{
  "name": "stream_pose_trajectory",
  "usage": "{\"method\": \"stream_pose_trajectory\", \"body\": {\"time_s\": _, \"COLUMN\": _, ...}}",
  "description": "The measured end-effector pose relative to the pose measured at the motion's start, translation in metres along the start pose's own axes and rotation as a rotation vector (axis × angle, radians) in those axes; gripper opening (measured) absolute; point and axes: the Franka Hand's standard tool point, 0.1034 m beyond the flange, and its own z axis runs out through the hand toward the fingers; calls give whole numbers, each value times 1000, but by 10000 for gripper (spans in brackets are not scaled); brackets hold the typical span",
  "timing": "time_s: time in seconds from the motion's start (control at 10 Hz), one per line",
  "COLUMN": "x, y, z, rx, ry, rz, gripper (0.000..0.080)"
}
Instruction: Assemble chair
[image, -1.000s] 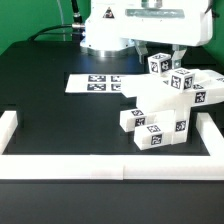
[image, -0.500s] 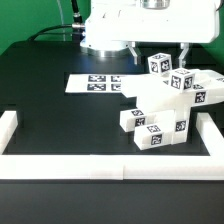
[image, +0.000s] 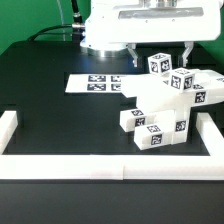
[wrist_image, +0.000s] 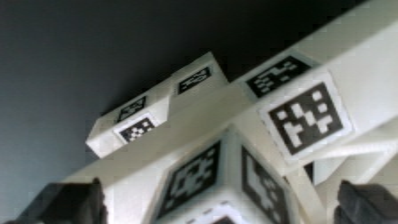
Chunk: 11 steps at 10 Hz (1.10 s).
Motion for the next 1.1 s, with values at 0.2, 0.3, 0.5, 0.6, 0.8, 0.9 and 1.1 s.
{"method": "stream_pose_trajectory", "body": {"time_s": 0.2, "x": 0, "y": 1, "z": 0, "rx": -3, "ry": 0, "rz": -125, "gripper": 649}}
{"method": "stream_pose_trajectory", "body": {"time_s": 0.3, "x": 0, "y": 1, "z": 0, "rx": -6, "ry": 0, "rz": -186, "gripper": 649}}
{"method": "stream_pose_trajectory", "body": {"time_s": 0.5, "x": 1, "y": 2, "z": 0, "rx": -14, "ry": -1, "rz": -321, "gripper": 649}}
{"method": "stream_pose_trajectory", "body": {"time_s": 0.6, "x": 1, "y": 2, "z": 0, "rx": -14, "ry": -1, "rz": -324, "gripper": 649}}
{"method": "stream_pose_trajectory", "body": {"time_s": 0.8, "x": 1, "y": 2, "z": 0, "rx": -14, "ry": -1, "rz": -322, "gripper": 599}}
{"method": "stream_pose_trajectory", "body": {"time_s": 0.9, "x": 1, "y": 2, "z": 0, "rx": -14, "ry": -1, "rz": -322, "gripper": 417}}
{"method": "stream_pose_trajectory", "body": {"time_s": 1.1, "x": 1, "y": 2, "z": 0, "rx": -14, "ry": -1, "rz": -298, "gripper": 269}}
